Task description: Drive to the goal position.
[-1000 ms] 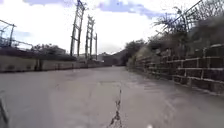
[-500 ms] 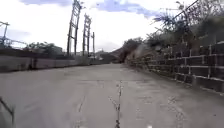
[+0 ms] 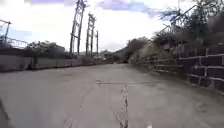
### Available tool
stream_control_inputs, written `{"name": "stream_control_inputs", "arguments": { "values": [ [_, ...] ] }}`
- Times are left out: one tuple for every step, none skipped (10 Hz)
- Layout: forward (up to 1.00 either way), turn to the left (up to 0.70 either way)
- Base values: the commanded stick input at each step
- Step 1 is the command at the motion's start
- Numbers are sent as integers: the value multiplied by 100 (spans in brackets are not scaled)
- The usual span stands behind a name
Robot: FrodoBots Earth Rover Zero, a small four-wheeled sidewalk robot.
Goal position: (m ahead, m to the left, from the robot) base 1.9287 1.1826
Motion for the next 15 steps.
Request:
{"name": "stream_control_inputs", "arguments": {
  "values": [
    [70,0],
    [70,0],
    [70,0],
    [70,0],
    [70,0],
    [70,0],
    [70,0],
    [70,0],
    [70,0],
    [70,0],
    [70,0],
    [70,0],
    [70,0],
    [70,0],
    [70,0]
  ]
}}
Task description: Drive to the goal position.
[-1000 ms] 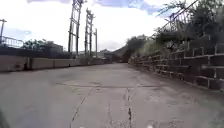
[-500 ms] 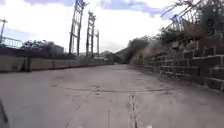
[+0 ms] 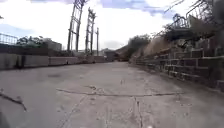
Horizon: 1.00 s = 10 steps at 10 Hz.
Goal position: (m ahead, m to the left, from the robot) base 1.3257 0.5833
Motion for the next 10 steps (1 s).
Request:
{"name": "stream_control_inputs", "arguments": {
  "values": [
    [70,0],
    [70,0],
    [70,0],
    [70,0],
    [70,0],
    [70,0],
    [70,0],
    [70,0],
    [70,0],
    [70,0]
  ]
}}
